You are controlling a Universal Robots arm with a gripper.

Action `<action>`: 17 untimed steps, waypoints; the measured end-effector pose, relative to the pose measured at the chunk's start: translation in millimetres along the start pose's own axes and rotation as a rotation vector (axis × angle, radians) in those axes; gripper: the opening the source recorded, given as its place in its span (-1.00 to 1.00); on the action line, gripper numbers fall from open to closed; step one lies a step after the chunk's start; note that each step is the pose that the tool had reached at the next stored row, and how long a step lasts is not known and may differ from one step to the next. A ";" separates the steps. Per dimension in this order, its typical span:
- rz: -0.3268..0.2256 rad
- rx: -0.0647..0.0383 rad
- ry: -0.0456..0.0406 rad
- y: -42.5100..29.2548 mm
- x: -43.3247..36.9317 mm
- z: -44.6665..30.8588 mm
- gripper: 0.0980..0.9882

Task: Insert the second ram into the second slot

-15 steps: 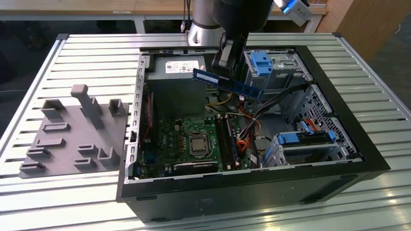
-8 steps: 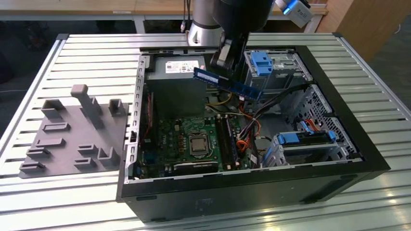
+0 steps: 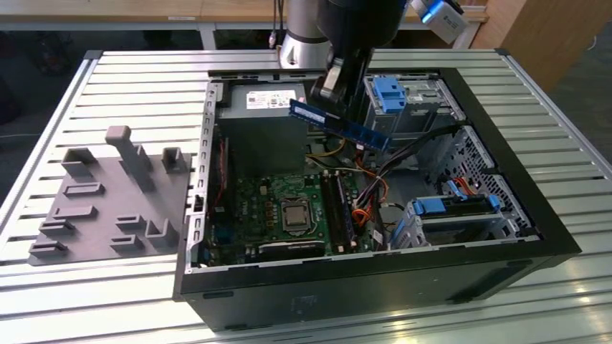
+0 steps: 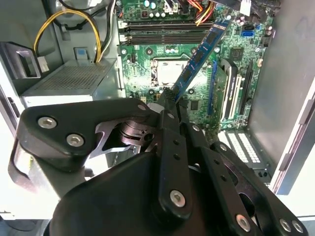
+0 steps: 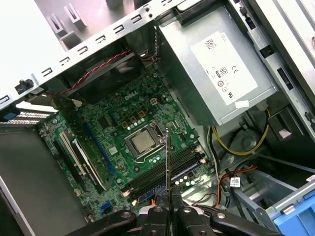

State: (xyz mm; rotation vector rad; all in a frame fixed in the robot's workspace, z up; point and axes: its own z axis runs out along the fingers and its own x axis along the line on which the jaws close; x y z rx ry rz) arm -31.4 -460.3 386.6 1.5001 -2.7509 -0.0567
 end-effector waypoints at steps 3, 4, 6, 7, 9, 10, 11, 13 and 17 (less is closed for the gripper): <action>0.018 0.000 -0.0005 0.0 0.0 0.0 -0.91; 0.024 0.000 -0.0006 0.0 0.0 0.0 -0.91; 0.035 0.001 -0.0009 0.0 0.0 0.0 -0.91; 0.041 0.001 -0.0011 0.0 0.0 0.0 -0.91; 0.054 0.001 -0.0014 0.0 0.0 0.0 -0.91; 0.059 0.001 -0.0015 0.0 0.0 0.0 -0.91; 0.065 0.001 -0.0017 0.0 0.0 0.0 -0.91; 0.077 0.001 -0.0020 0.0 0.0 0.0 -0.91; 0.109 0.002 -0.0029 -0.1 0.0 0.0 -0.91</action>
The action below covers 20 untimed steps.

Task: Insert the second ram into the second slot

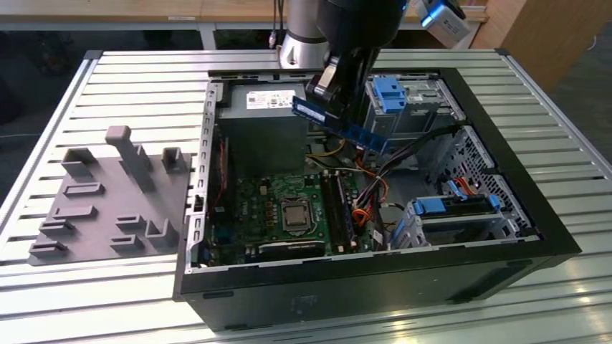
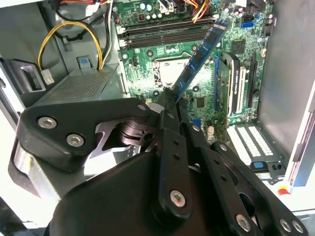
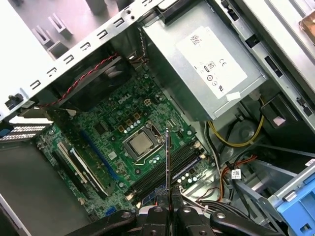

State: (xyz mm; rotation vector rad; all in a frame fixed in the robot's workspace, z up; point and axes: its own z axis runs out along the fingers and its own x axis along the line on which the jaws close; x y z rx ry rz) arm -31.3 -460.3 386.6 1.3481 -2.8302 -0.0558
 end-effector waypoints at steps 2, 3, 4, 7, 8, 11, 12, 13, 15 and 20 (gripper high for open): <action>0.024 0.000 -0.0006 0.0 0.0 0.0 -0.91; 0.036 0.001 -0.0009 -0.1 -0.1 0.1 -0.91; 0.047 0.001 -0.0011 -0.1 -0.1 0.0 -0.91; 0.083 0.002 -0.0019 0.0 0.0 0.1 -0.91; 0.095 0.002 -0.0021 0.0 0.0 0.1 -0.91; 0.129 0.003 -0.0026 -0.1 0.0 0.1 -0.91; 0.140 0.003 -0.0028 -0.1 0.0 0.1 -0.91; 0.149 0.003 -0.0031 -0.1 -0.1 0.1 -0.91; 0.168 0.003 -0.0037 -0.1 -0.1 0.1 -0.91; 0.214 0.004 -0.0049 -0.2 -0.1 0.1 -0.91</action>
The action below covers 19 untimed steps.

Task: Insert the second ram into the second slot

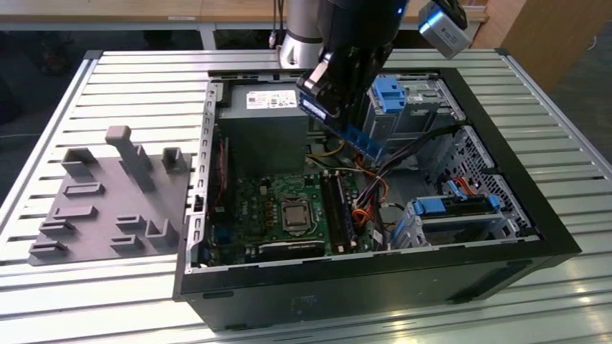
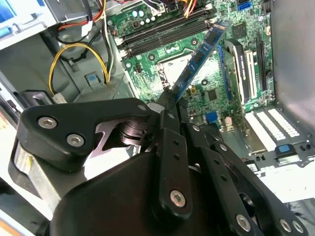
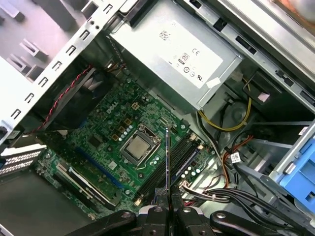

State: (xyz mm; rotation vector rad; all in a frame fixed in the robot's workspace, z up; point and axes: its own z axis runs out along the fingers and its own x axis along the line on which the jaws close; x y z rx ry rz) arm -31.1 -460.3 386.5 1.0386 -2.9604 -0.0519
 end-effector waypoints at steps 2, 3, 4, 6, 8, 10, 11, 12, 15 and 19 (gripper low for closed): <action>0.017 0.000 -0.0003 0.0 0.0 0.0 -0.91; 0.027 0.001 -0.0005 0.0 0.0 0.0 -0.91; 0.035 0.001 -0.0008 0.0 0.0 0.0 -0.91; 0.053 0.001 -0.0013 0.0 0.0 0.0 -0.91; 0.073 0.001 -0.0018 0.0 0.0 0.0 -0.91; 0.091 0.002 -0.0021 -0.1 0.0 0.0 -0.91; 0.101 0.002 -0.0022 -0.1 0.0 0.0 -0.91; 0.111 0.002 -0.0024 -0.1 0.0 0.1 -0.91; 0.140 0.004 -0.0025 -0.1 -0.1 0.1 -0.91; 0.178 0.007 -0.0015 -0.2 -0.3 0.2 -0.91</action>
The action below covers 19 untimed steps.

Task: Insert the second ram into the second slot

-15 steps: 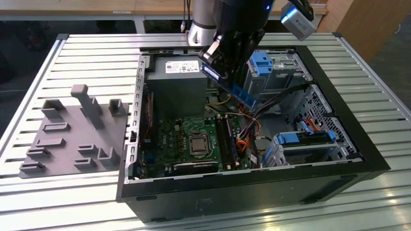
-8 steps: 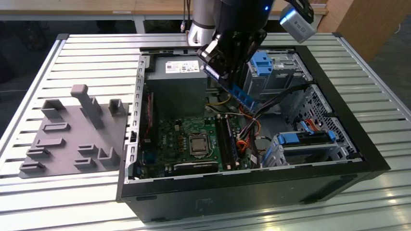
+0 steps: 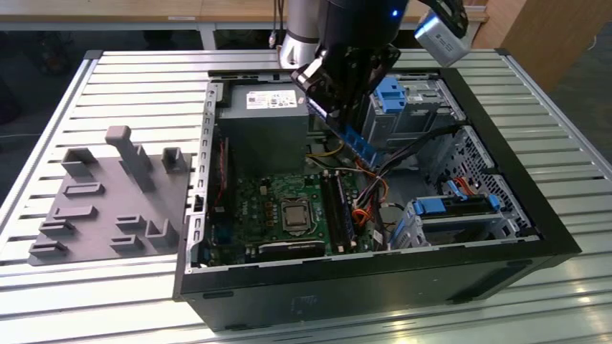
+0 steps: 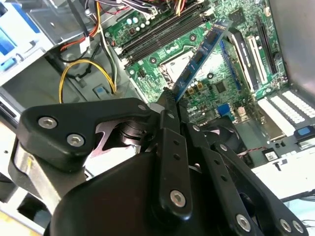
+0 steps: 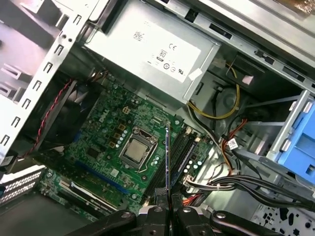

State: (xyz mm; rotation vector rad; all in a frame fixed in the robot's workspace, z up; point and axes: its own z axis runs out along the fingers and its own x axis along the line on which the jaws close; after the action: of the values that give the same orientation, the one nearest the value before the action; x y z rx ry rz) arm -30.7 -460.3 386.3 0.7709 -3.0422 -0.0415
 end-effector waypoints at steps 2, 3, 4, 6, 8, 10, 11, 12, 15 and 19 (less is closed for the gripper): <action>0.021 0.003 0.0009 0.0 0.0 0.0 -0.91; 0.032 0.004 0.0013 0.0 0.0 0.0 -0.91; 0.044 0.005 0.0015 -0.1 0.0 0.0 -0.91; 0.067 0.007 0.0017 -0.1 -0.1 0.0 -0.91; 0.087 0.008 0.0020 -0.1 -0.1 0.0 -0.91; 0.106 0.010 0.0023 -0.1 -0.1 0.1 -0.91; 0.116 0.010 0.0024 -0.1 -0.1 0.0 -0.91; 0.125 0.011 0.0025 -0.1 -0.1 0.1 -0.91; 0.154 0.014 0.0033 -0.1 -0.2 0.1 -0.91; 0.191 0.019 0.0047 -0.1 -0.2 0.1 -0.91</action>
State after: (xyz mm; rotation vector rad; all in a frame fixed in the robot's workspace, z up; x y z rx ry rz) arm -30.4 -460.3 386.2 0.4771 -3.0996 -0.0108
